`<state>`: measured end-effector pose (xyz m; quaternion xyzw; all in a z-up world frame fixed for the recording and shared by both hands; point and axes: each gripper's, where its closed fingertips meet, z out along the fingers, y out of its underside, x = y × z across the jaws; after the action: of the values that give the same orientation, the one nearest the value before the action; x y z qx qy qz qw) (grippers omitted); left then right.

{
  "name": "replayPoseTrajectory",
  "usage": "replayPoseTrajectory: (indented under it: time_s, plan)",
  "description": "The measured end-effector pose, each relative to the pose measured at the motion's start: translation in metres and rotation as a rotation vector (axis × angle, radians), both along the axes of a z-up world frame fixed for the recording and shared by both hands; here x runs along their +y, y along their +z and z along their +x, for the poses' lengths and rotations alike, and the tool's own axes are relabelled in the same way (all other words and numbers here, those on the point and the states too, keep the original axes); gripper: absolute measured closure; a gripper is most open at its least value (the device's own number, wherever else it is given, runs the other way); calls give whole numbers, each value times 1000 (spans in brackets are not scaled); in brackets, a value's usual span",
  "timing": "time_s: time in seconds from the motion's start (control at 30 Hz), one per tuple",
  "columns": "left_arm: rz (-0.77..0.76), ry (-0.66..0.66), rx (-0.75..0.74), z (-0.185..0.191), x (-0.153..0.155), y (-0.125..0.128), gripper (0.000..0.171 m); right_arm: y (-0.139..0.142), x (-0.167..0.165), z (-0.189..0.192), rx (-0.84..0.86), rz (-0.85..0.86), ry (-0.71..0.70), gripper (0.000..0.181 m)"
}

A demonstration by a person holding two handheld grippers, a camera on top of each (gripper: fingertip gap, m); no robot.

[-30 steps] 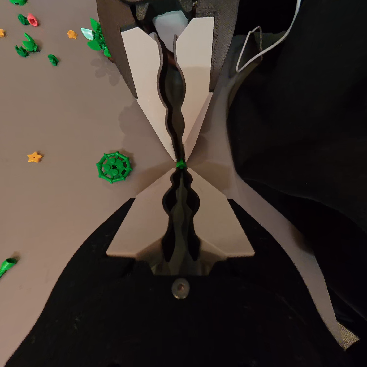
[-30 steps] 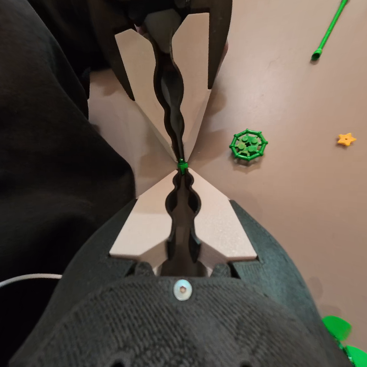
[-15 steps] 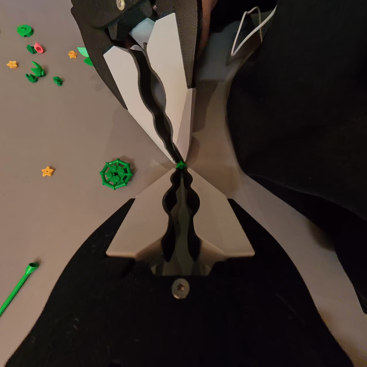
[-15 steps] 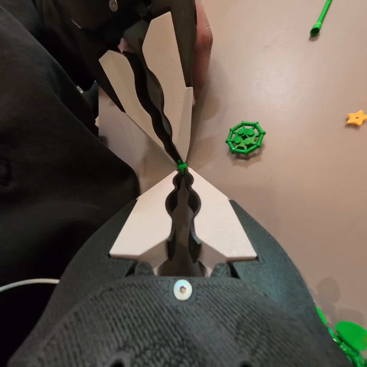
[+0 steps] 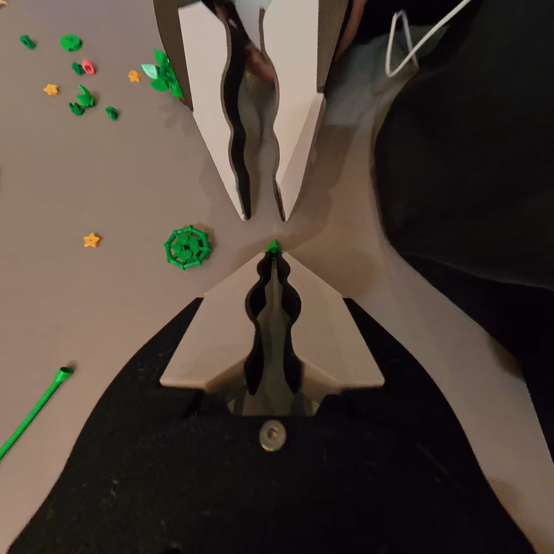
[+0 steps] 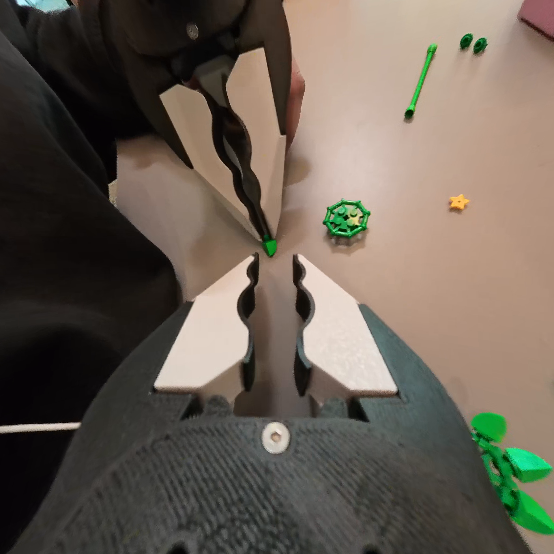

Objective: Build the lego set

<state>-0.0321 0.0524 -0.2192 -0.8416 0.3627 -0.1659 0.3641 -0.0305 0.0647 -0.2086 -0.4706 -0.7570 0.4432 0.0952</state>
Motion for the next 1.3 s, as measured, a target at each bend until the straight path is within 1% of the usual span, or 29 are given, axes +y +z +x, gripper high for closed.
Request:
replayPoseTrajectory:
  time_s: [0.07,0.2,0.37,0.5,0.6,0.7,0.73,0.77,0.87,0.97,1.07,1.13,1.2,1.3]
  plan:
    - [6,2,23,0,0,-2,171,-2,1,1,3,25,-9,161]
    - [-11,12,22,-2,-3,-3,171,-1,4,4,18,34,-32,161]
    - [1,8,-12,-2,-5,2,165,9,13,5,58,51,-74,163]
    - [21,17,-57,-4,-4,9,165,20,28,3,106,108,-118,164]
    - [40,30,-79,-5,-3,13,164,34,50,-2,156,171,-170,164]
    - [107,81,-123,-11,4,25,166,57,76,-13,230,197,-242,163]
    - [148,108,-162,-13,8,34,171,66,85,-19,264,197,-266,163]
    - [186,132,-209,-14,12,44,171,73,97,-26,295,198,-301,163]
    - [265,213,-333,-25,20,69,171,82,145,-48,312,216,-441,163]
    - [315,289,-430,-41,24,82,171,82,204,-60,278,260,-603,163]
    - [349,333,-502,-54,24,92,171,75,263,-56,231,293,-763,163]
    - [364,351,-541,-59,24,97,171,63,299,-49,193,314,-863,164]
    - [362,358,-576,-62,24,99,171,44,315,-47,133,265,-901,164]
    - [345,363,-621,-63,24,99,171,19,321,-50,69,213,-892,160]
